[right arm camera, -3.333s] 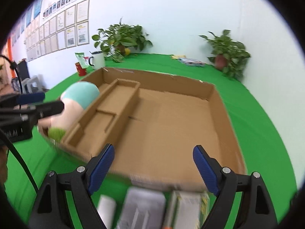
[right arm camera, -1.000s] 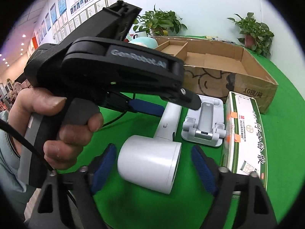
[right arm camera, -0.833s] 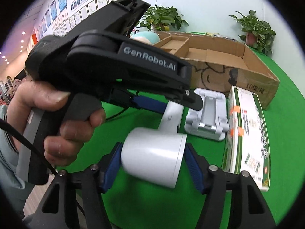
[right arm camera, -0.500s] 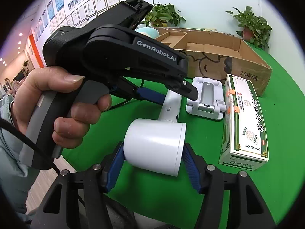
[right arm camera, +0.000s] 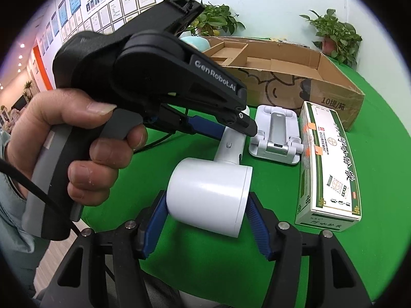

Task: Organize objects
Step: 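Close the left gripper on the hair dryer handle, then lift the hair dryer with the left gripper toward the box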

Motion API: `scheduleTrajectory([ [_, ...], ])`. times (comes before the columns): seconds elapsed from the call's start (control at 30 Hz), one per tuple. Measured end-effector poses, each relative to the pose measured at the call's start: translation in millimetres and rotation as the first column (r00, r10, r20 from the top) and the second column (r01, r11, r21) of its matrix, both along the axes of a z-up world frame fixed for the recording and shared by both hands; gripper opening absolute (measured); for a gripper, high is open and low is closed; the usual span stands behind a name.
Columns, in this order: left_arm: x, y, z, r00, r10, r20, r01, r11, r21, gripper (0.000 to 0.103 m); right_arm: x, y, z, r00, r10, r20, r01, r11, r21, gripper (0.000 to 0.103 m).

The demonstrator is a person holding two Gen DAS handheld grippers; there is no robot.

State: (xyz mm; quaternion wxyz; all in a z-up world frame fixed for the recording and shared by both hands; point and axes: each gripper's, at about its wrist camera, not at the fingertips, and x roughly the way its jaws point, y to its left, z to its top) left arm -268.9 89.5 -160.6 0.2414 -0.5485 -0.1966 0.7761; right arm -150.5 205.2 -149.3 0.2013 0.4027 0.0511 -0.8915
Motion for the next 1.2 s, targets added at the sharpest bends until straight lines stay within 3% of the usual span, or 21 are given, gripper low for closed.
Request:
scheduleTrajectory([
  [0.9,35,-17,82,0.978,0.004,-0.208,-0.012,0.999,-0.038,0.028,-9,-1,10,0.999,-0.001,-0.049,0.001,1.000,-0.009,0.057],
  [1.2,26,-10,116,0.958,0.000,-0.288,-0.016,0.999,-0.052,0.028,-22,2,33,0.994,-0.010,-0.107,0.007,1.000,-0.026,0.057],
])
